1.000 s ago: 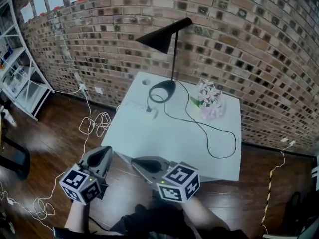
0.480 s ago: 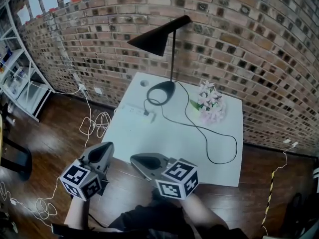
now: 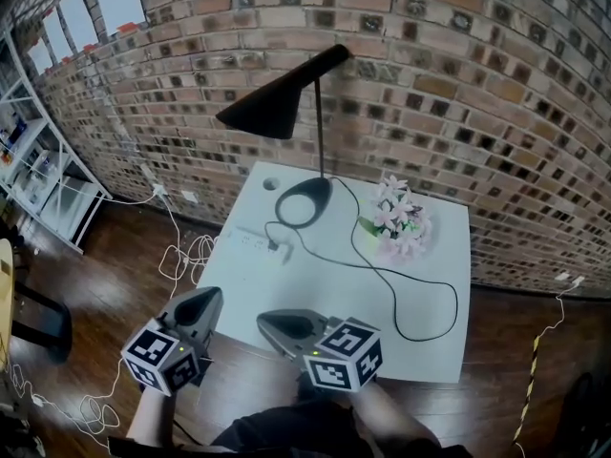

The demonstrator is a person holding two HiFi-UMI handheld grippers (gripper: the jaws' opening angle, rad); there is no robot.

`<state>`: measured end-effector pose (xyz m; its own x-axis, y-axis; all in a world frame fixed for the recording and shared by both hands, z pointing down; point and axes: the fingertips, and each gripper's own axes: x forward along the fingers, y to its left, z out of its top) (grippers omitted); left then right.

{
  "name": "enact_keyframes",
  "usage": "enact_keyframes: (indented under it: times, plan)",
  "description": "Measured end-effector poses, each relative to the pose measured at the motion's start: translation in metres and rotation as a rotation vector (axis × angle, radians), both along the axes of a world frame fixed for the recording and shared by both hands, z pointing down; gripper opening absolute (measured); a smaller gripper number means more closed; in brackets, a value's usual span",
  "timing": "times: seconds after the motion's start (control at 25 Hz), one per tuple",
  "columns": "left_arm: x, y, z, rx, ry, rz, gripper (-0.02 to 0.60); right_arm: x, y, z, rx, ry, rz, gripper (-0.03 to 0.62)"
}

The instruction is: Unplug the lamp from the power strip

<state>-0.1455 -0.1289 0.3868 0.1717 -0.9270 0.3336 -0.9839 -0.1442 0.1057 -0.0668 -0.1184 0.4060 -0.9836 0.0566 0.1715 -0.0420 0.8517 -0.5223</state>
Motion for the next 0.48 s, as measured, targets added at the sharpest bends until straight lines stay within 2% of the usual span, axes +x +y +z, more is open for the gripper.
enact_keyframes:
  times: [0.28, 0.48]
  plan:
    - [0.017, -0.028, 0.007, -0.034, -0.048, 0.028, 0.002, 0.011, -0.025, 0.006, -0.004, 0.004, -0.020, -0.009]
    - [0.023, -0.043, 0.011, -0.054, -0.046, 0.042, 0.002, 0.018, -0.039, 0.007, 0.001, 0.003, -0.001, -0.009]
